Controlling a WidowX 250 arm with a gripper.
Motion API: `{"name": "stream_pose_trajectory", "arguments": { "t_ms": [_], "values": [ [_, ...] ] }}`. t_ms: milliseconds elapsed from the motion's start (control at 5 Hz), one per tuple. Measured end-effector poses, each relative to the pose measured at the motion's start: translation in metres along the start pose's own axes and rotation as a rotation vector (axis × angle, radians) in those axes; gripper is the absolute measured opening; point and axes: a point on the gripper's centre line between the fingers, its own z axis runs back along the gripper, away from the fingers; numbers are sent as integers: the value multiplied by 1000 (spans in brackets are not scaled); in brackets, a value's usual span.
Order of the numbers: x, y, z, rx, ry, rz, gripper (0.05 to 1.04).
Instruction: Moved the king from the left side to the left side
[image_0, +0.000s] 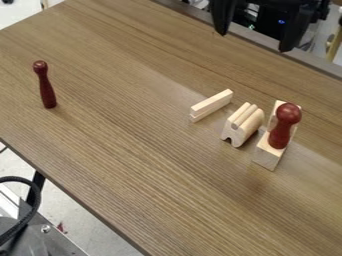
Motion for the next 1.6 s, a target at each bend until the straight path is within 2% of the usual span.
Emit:
{"name": "stream_pose_trajectory", "arguments": {
  "t_ms": [200, 400, 600, 800, 1000, 1200, 1400, 1600],
  "values": [
    [-4, 0, -6, 10, 22, -4, 999],
    [1, 37, -10, 45, 38, 119, 999],
    [3, 81, -8, 56, 45, 263, 999],
    [-4, 114, -14, 77, 83, 397, 999],
    [-18, 139, -17, 124, 99, 500, 999],
    [-31, 160, -21, 215, 110, 605, 999],
    [-41, 180, -34, 330, 143, 666, 999],
    [-47, 210, -54, 397, 188, 742, 999]
  ]
}}
